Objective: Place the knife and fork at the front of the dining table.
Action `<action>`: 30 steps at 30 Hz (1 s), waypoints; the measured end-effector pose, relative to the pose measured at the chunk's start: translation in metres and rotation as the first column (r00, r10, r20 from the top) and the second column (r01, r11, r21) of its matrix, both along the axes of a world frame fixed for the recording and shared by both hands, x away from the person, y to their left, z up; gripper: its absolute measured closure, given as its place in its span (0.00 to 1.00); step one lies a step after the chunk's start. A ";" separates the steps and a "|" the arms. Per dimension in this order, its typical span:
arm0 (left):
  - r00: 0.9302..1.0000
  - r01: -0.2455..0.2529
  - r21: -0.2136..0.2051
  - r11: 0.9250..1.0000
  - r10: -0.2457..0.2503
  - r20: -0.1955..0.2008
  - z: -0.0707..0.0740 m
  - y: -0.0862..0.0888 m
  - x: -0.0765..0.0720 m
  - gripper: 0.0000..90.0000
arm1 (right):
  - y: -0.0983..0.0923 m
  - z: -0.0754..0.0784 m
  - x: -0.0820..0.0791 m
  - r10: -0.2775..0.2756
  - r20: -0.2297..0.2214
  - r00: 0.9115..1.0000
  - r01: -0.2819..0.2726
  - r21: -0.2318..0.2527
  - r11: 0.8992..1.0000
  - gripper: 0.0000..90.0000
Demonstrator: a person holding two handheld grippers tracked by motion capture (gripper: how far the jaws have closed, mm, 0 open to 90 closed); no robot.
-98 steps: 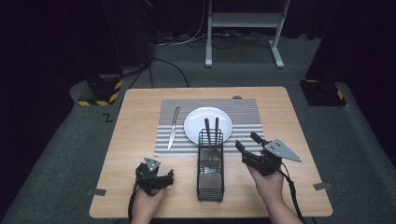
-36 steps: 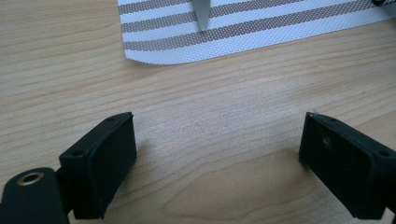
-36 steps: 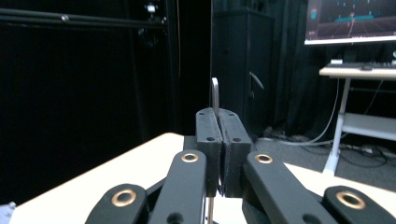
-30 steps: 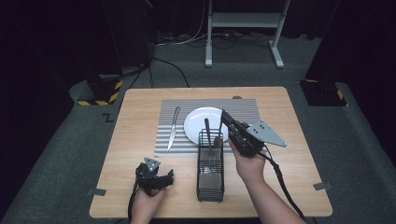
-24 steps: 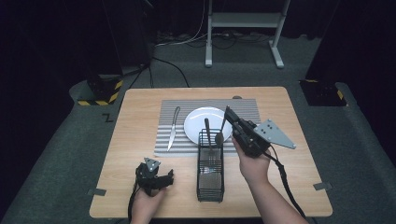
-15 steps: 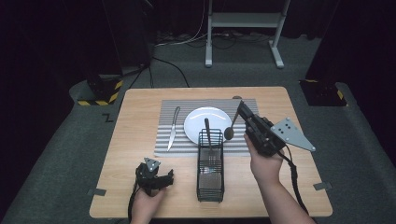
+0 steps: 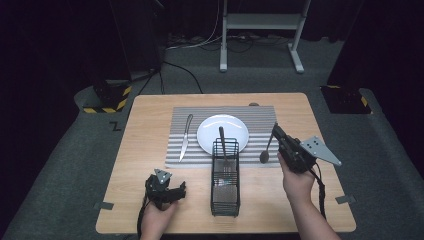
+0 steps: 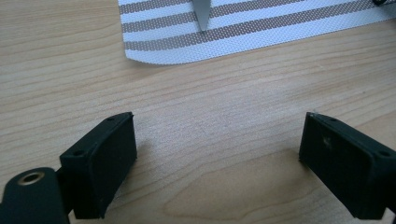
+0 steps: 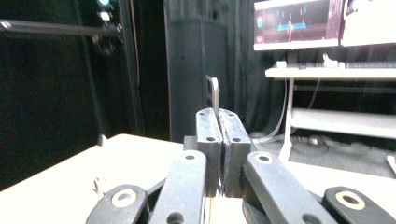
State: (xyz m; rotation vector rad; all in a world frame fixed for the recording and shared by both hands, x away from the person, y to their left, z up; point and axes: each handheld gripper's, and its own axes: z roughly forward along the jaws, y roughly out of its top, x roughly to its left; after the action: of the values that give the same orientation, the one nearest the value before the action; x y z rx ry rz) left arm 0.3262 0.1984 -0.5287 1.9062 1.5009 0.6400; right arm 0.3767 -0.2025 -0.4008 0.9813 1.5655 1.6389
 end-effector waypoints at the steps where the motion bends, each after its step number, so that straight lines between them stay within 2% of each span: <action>1: 1.000 0.000 0.000 1.000 0.000 0.000 0.000 0.000 0.000 0.12 | -0.001 -0.007 0.004 -0.006 -0.018 1.000 0.006 -0.010 1.000 0.98; 2: 1.000 0.000 0.000 1.000 0.000 0.000 0.000 0.000 0.000 0.12 | -0.001 -0.007 0.004 -0.006 -0.018 1.000 0.006 -0.010 1.000 0.98; 3: 1.000 0.000 0.000 1.000 0.000 0.000 0.000 0.000 0.000 0.12 | -0.002 -0.018 0.010 -0.013 -0.043 0.999 0.012 -0.027 1.000 0.99; 7: 1.000 0.000 0.000 1.000 0.000 0.000 0.000 0.000 0.000 0.12 | 0.002 -0.029 0.018 -0.015 -0.068 0.998 0.011 -0.051 0.999 0.99; 16: 1.000 0.000 -0.001 1.000 0.000 0.000 0.000 0.000 0.000 0.12 | 0.009 -0.035 0.031 -0.018 -0.076 0.997 0.013 -0.058 0.998 0.99; 24: 1.000 0.001 -0.003 1.000 -0.001 -0.001 0.000 0.000 0.000 0.12 | 0.016 -0.046 0.048 -0.019 -0.123 0.992 0.010 -0.069 0.998 0.99; 28: 1.000 0.000 -0.003 1.000 0.000 0.000 0.000 0.000 0.000 0.12 | 0.016 -0.048 0.059 -0.023 -0.146 0.989 0.016 -0.053 0.998 0.98; 30: 1.000 0.001 -0.003 1.000 -0.001 0.000 0.000 0.000 0.000 0.12 | 0.017 -0.050 0.071 -0.029 -0.169 0.985 0.022 -0.042 0.999 0.98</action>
State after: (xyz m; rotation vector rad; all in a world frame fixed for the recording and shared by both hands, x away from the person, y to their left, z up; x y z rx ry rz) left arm 0.3262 0.1985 -0.5287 1.9046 1.5008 0.6370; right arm 0.4472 -0.1858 -0.4508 1.1403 1.6829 1.5346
